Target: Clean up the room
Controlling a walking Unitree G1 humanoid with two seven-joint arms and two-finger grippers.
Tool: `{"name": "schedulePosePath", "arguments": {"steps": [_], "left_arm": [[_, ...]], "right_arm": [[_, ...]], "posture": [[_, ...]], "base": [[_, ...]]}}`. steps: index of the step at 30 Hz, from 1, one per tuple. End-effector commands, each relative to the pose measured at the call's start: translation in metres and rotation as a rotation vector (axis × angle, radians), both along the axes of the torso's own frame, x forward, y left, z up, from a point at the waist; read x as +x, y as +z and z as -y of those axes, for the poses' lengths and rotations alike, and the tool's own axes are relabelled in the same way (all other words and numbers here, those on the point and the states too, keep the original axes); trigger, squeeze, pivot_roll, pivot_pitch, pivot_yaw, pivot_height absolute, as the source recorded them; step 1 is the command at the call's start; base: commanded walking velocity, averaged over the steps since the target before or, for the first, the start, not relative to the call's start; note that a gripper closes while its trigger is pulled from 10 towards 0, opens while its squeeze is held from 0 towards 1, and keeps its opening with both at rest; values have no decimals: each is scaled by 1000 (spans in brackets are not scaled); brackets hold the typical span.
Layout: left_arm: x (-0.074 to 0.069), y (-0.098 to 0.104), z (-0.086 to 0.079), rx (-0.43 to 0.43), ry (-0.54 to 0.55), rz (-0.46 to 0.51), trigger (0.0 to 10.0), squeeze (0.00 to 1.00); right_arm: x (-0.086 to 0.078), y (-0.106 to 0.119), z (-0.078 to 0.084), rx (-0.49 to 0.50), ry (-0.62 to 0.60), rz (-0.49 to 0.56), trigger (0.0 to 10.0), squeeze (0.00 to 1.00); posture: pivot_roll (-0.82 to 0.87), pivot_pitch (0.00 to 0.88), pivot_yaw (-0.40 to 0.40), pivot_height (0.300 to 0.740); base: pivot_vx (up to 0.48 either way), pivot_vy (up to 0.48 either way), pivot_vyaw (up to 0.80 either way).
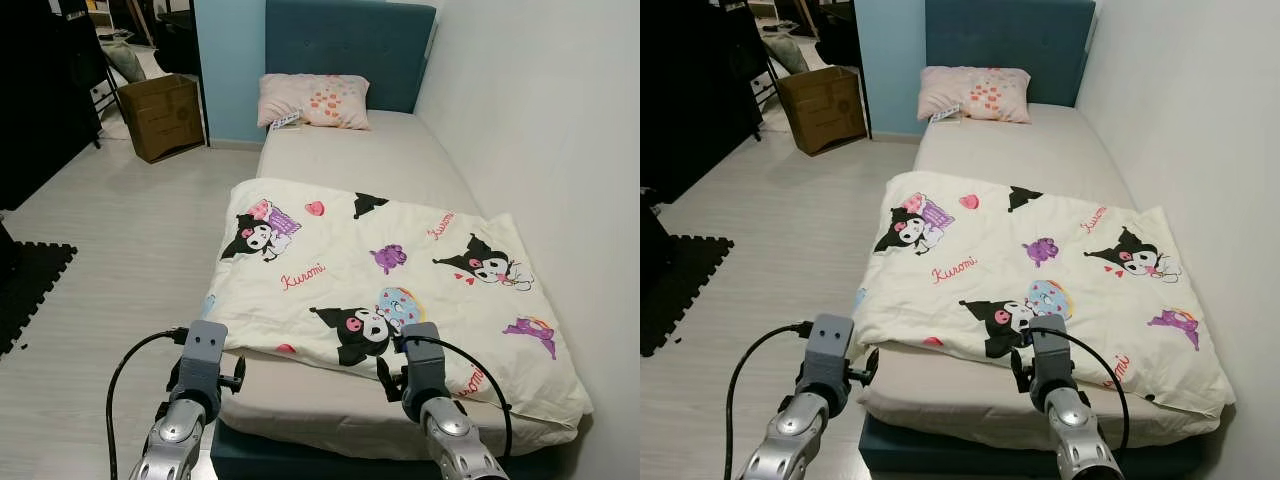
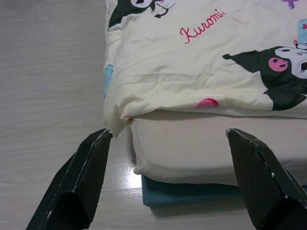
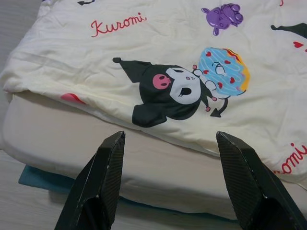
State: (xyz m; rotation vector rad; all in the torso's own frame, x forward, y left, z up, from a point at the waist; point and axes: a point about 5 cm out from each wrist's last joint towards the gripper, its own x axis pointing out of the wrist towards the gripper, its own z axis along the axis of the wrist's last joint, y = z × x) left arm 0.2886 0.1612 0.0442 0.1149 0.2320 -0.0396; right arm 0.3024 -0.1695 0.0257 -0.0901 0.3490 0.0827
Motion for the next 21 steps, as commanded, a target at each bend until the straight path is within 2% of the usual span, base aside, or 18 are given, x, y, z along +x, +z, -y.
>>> {"name": "schedulePosePath", "arguments": {"steps": [1, 12, 21], "left_arm": [[-2, -3, 6, -31, -18, -11, 10000, 0], [-1, -2, 6, -41, -25, -7, 10000, 0], [-1, 1, 4, -14, -28, 29, 10000, 0]], "right_arm": [[-1, -3, 2, -2, -8, -25, 10000, 0], [1, -2, 1, 4, -6, -20, 10000, 0], [1, -2, -1, 14, -7, -15, 10000, 0]], "posture": [[-41, 86, -49, 740], [-41, 84, -46, 740], [-36, 79, -42, 740]], "base": [[319, 0, 0], [328, 0, 0], [0, 0, 0]]}}
